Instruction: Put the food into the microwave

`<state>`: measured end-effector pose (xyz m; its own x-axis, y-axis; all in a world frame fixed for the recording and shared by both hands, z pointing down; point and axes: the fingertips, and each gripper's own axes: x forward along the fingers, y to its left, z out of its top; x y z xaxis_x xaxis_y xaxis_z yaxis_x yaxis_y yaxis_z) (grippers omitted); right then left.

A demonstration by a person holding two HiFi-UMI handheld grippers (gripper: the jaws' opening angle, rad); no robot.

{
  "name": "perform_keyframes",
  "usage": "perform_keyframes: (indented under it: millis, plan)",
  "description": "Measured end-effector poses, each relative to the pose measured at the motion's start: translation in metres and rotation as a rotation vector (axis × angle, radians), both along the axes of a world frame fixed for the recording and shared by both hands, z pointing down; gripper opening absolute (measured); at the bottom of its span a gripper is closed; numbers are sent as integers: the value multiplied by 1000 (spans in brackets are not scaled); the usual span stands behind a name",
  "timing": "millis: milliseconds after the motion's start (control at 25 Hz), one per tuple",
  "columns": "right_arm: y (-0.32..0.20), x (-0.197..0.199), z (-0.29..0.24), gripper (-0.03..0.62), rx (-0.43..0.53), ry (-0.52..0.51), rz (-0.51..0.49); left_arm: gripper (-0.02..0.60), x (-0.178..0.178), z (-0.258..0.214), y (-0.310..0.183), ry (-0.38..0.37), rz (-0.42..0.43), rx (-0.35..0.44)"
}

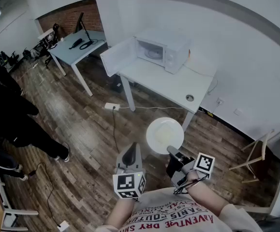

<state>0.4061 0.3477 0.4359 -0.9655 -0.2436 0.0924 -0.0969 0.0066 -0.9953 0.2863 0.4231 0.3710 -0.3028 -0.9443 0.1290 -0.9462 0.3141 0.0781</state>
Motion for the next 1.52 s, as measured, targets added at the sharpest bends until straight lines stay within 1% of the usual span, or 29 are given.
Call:
perform_keyframes:
  millis: [360, 520, 680, 800, 1160, 1360, 1520]
  plan:
    - [13, -6, -6, 21, 33, 12, -13, 8, 3, 2, 14, 3, 20, -6]
    - [14, -10, -8, 21, 35, 19, -16, 8, -2, -4, 16, -14, 34, 5]
    - [24, -19, -8, 20, 21, 8, -1, 8, -17, -5, 27, -19, 35, 5]
    - [30, -28, -2, 21, 21, 18, 22, 9, -30, 0, 36, -13, 45, 3]
    - [54, -69, 12, 20, 7, 11, 67, 9, -80, 17, 61, -4, 84, -4]
    - [54, -92, 20, 20, -16, 28, 54, 8, -102, 22, 59, -4, 91, -5]
    - [38, -115, 27, 20, -31, 43, 30, 8, -120, 28, 41, 5, 77, -19]
